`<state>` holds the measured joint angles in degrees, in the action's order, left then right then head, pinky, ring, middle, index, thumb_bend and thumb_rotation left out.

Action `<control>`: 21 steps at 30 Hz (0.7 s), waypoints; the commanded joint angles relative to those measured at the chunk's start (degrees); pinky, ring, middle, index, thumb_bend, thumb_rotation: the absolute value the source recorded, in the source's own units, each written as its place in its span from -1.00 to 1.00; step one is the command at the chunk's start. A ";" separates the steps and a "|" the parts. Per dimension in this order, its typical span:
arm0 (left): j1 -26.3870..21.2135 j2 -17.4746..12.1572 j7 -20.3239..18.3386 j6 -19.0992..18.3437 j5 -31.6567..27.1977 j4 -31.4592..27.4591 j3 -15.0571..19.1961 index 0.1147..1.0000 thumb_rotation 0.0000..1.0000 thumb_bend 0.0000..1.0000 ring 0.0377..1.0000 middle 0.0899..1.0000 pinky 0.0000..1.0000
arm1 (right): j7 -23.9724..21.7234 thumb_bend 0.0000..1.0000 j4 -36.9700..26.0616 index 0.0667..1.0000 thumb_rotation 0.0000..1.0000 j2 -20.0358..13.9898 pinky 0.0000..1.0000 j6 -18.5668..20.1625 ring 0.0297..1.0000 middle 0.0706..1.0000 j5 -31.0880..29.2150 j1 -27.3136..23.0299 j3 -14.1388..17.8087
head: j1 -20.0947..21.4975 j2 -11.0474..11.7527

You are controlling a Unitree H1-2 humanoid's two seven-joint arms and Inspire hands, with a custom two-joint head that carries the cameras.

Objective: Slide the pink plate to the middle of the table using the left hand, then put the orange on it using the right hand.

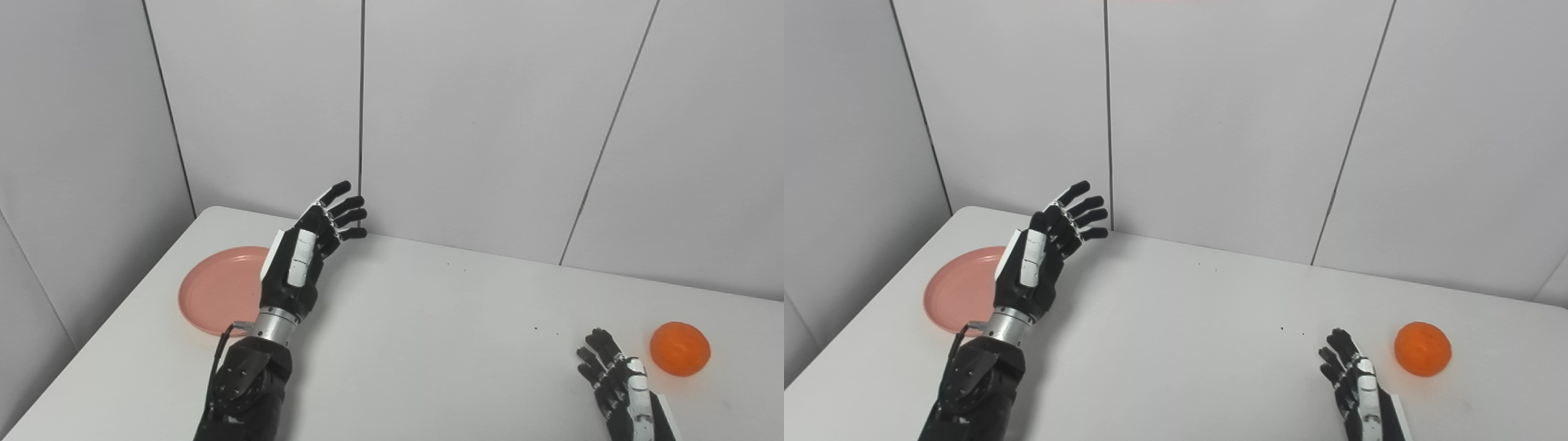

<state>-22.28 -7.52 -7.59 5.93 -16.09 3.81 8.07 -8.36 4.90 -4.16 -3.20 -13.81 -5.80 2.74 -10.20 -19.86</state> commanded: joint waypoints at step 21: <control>-13.42 -15.29 -3.70 2.73 -2.15 9.64 7.04 0.65 0.79 1.00 0.51 0.54 0.25 | -0.10 0.56 4.22 0.75 0.98 1.06 0.82 -0.42 0.78 0.80 0.90 4.45 -0.13 | -0.05 -0.15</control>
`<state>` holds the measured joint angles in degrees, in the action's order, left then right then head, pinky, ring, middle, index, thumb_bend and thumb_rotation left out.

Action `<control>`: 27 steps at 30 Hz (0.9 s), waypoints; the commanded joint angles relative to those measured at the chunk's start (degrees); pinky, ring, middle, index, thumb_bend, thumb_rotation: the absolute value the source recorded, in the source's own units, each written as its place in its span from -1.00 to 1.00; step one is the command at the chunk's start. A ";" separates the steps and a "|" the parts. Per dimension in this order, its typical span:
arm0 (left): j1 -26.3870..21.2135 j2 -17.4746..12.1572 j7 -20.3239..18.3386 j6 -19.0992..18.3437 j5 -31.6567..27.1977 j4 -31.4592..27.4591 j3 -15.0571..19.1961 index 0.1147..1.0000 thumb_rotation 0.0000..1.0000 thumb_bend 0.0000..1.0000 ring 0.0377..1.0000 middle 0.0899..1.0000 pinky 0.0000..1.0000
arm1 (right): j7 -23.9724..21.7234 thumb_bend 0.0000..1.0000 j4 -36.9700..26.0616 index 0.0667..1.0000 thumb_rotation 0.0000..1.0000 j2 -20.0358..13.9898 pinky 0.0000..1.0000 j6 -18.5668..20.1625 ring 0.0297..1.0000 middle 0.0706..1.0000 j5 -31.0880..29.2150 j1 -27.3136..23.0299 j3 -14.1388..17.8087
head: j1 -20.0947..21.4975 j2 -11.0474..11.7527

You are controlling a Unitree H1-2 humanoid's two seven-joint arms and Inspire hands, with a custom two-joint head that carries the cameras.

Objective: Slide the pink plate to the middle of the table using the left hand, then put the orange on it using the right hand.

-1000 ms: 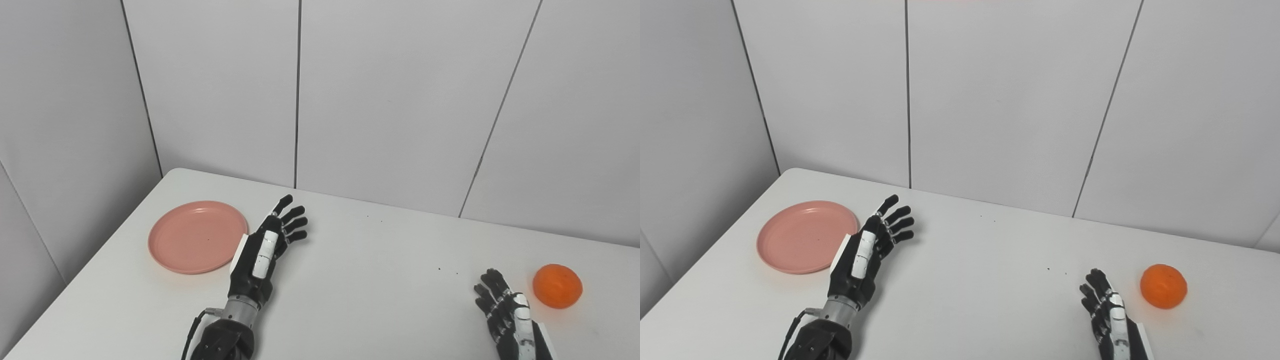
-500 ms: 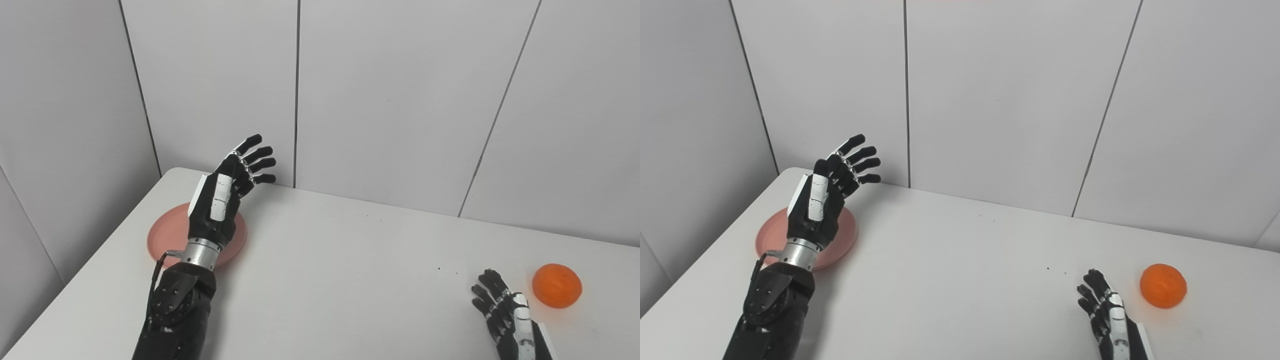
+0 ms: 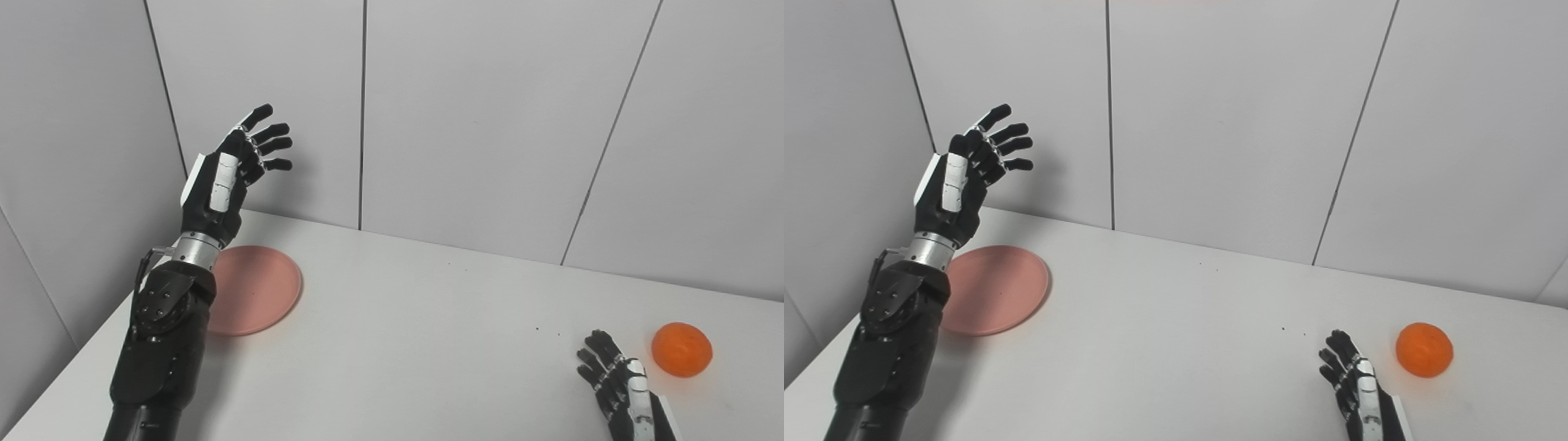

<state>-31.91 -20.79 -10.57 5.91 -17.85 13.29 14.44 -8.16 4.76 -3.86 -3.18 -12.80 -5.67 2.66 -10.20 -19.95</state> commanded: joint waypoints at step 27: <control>-6.04 -10.19 -5.10 18.44 -1.47 29.63 5.70 0.82 0.78 0.92 0.65 0.66 0.34 | -0.56 0.50 4.27 0.74 1.00 0.48 0.82 -0.44 0.78 0.80 -0.36 4.17 0.19 | -0.68 -0.59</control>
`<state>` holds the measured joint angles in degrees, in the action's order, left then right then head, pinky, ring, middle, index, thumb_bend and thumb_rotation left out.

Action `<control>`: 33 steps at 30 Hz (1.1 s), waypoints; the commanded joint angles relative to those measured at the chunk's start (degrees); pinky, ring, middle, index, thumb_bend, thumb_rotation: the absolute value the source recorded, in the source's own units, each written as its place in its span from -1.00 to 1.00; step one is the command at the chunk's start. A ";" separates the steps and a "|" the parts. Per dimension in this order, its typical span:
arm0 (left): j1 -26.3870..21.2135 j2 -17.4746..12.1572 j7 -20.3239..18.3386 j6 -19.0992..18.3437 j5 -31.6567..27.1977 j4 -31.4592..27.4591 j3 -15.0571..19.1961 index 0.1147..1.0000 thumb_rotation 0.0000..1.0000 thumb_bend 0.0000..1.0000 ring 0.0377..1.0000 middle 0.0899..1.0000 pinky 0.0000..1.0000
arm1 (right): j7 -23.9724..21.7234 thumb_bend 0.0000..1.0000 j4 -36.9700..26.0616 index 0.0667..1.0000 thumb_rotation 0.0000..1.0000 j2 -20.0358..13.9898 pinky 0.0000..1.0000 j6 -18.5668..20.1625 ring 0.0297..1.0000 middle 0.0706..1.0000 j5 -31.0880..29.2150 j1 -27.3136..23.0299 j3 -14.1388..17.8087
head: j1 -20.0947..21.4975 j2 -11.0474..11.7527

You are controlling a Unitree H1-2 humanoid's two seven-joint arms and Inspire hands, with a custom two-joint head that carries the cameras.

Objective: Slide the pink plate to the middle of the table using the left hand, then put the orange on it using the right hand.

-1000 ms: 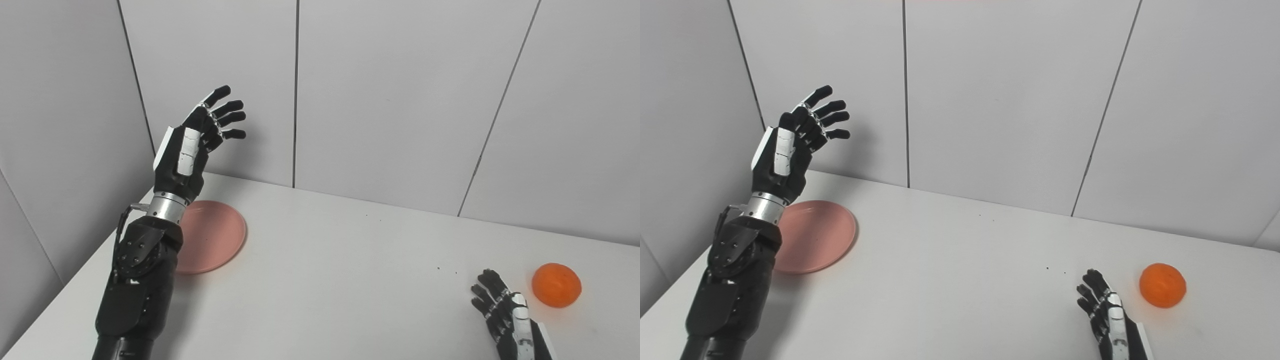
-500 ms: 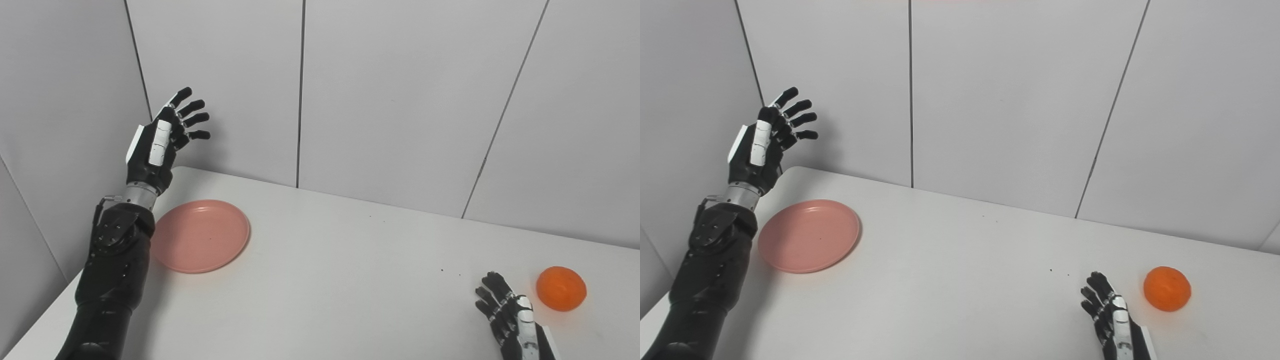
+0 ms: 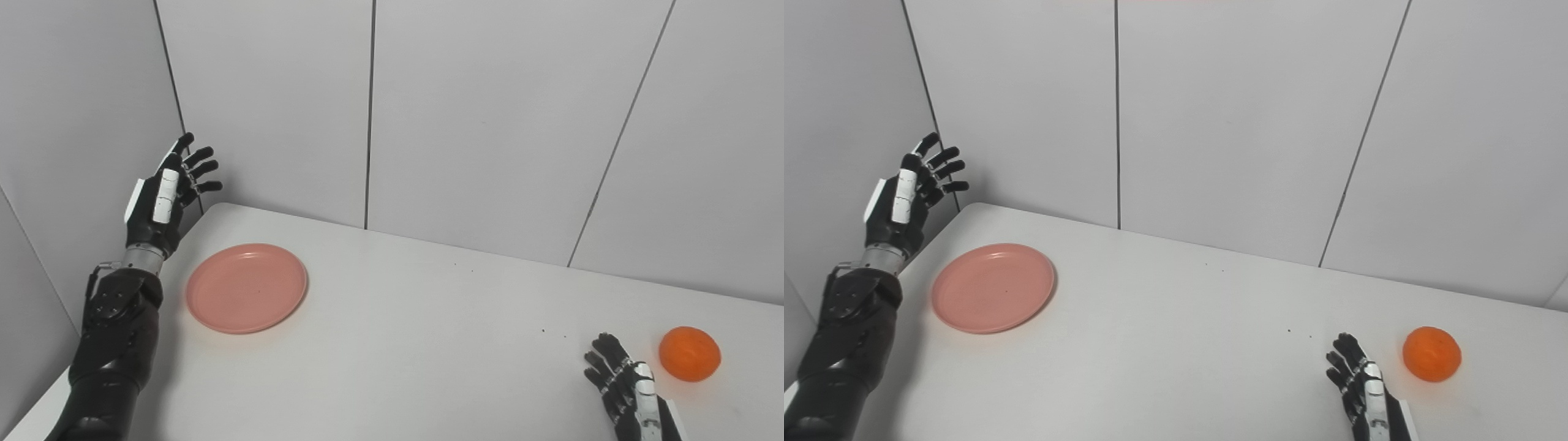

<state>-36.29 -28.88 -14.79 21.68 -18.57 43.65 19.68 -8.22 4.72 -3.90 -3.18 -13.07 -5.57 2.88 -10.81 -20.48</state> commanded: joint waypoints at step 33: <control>-2.15 -0.88 0.27 4.99 -0.91 15.85 0.76 0.83 0.69 0.87 0.65 0.64 0.40 | 0.58 0.49 4.09 0.70 0.94 1.67 0.76 -1.60 0.74 0.76 0.84 3.99 0.73 | 1.13 -1.31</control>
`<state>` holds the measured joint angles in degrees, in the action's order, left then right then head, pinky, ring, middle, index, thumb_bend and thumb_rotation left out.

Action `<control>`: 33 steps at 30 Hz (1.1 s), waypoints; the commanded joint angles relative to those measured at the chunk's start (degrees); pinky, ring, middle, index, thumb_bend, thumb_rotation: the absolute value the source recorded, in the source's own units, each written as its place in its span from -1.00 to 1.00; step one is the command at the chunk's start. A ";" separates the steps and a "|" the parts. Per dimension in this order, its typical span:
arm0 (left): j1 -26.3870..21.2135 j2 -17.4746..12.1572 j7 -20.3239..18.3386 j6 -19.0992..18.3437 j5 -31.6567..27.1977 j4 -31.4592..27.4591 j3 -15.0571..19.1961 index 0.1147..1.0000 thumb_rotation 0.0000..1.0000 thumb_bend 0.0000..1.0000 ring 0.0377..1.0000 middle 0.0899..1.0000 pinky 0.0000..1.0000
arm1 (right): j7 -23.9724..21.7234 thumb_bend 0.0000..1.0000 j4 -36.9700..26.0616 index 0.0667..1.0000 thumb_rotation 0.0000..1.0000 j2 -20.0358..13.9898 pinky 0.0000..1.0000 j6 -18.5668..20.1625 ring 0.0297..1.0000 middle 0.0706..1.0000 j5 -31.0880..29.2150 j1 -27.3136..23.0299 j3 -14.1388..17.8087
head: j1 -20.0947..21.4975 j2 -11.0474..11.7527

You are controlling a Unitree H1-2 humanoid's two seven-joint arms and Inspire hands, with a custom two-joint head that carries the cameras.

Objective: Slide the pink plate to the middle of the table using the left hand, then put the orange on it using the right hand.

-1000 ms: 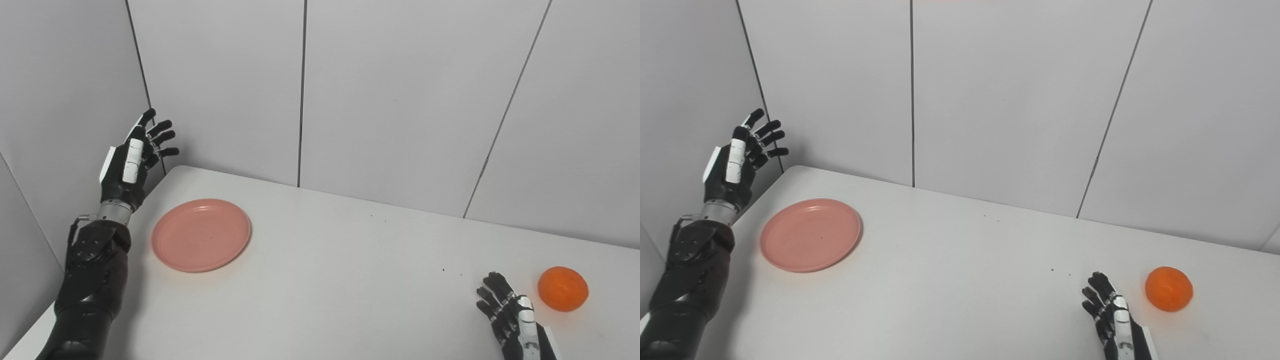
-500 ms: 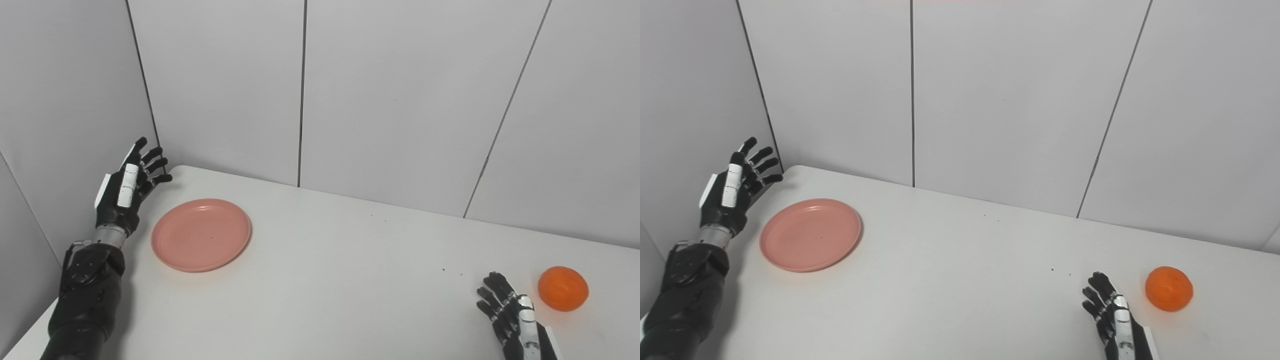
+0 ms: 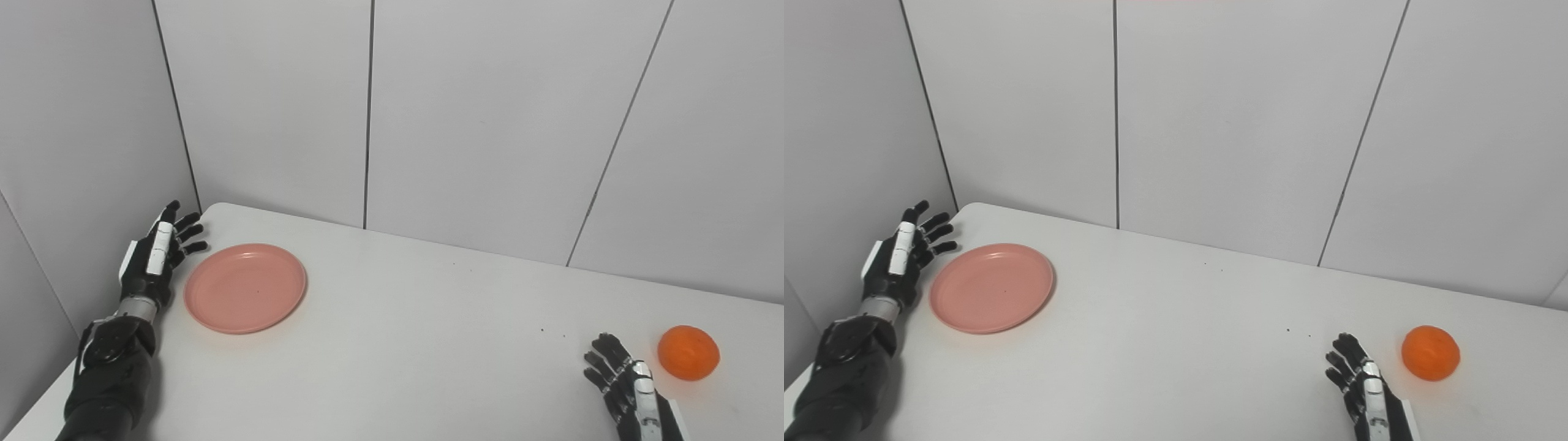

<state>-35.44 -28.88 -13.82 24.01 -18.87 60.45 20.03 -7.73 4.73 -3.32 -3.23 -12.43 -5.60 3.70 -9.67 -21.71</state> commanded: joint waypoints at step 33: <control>-2.14 0.77 -3.65 2.80 0.60 3.90 -0.50 0.90 0.70 1.00 0.66 0.74 0.48 | 0.37 0.51 0.95 0.70 0.93 0.93 0.77 0.34 0.73 0.76 0.48 5.47 -0.37 | 0.76 -2.06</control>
<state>-36.50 -28.53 -16.82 24.54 -18.17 63.89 19.45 -7.68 2.99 -3.33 -3.19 -12.25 -4.63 3.61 -8.88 -23.73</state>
